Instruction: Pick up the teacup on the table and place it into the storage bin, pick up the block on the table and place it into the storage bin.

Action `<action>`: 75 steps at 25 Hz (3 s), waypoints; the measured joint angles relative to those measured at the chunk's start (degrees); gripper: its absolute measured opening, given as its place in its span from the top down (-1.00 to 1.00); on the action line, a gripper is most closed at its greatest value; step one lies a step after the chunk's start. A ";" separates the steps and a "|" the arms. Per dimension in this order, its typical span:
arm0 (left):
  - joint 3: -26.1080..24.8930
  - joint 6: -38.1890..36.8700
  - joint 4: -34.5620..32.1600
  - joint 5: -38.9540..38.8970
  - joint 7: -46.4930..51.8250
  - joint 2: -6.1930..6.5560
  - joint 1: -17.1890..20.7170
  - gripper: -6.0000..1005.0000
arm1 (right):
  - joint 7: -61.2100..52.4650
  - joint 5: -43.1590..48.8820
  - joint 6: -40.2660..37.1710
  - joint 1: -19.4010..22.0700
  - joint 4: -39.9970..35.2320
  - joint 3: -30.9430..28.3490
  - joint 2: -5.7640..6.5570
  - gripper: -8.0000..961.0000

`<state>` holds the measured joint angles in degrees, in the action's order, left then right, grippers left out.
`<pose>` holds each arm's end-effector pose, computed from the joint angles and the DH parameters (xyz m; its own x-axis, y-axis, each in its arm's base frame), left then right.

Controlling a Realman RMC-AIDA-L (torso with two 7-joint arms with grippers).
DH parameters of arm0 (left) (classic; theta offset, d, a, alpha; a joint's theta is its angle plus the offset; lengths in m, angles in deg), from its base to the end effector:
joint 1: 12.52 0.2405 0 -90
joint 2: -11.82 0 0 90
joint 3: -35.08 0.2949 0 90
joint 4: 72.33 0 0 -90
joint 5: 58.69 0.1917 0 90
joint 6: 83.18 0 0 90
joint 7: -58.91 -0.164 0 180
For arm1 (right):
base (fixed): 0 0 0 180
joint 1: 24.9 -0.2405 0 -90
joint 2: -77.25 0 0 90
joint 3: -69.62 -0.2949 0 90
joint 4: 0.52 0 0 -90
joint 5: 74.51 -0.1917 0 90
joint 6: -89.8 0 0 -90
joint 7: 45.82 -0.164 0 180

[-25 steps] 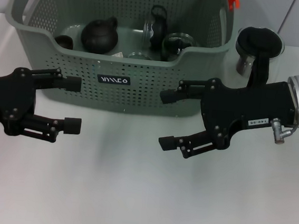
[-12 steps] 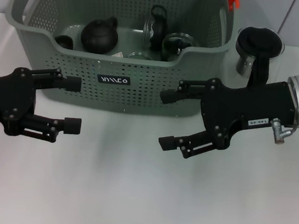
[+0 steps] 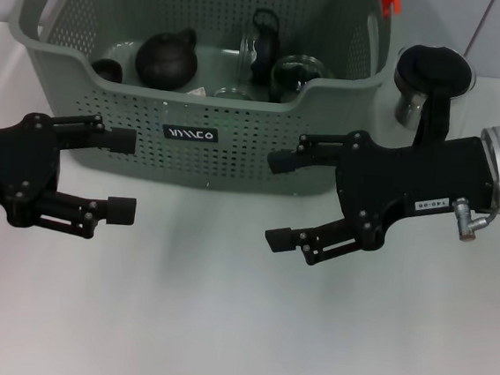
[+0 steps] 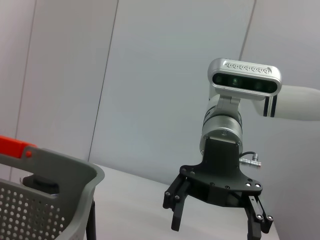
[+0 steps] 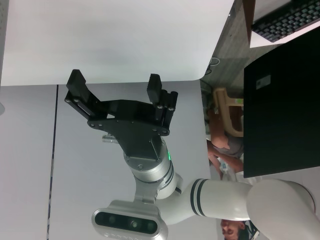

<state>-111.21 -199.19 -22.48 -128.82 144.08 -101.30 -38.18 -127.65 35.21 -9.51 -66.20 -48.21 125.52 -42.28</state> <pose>-0.2663 0.2923 0.0539 0.7814 0.2465 0.5733 0.3125 -0.9497 -0.0176 0.1598 0.3482 -0.0477 0.9064 -0.0196 -0.4219 0.0062 -0.9982 0.0596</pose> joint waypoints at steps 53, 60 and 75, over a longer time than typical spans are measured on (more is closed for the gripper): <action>0.00 0.00 0.00 0.00 0.00 0.00 0.00 -0.89 | 0.00 0.00 0.00 0.00 0.00 0.00 0.00 -0.97; 0.00 0.00 0.00 0.00 0.00 0.00 0.00 -0.89 | 0.00 0.00 0.00 0.00 0.00 0.00 0.00 -0.97; 0.00 0.00 0.00 0.00 0.00 0.00 0.00 -0.89 | 0.00 0.00 0.00 0.00 0.00 0.00 0.00 -0.97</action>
<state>-111.21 -199.19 -22.48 -128.82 144.08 -101.30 -38.18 -127.65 35.22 -9.51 -66.20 -48.21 125.52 -42.28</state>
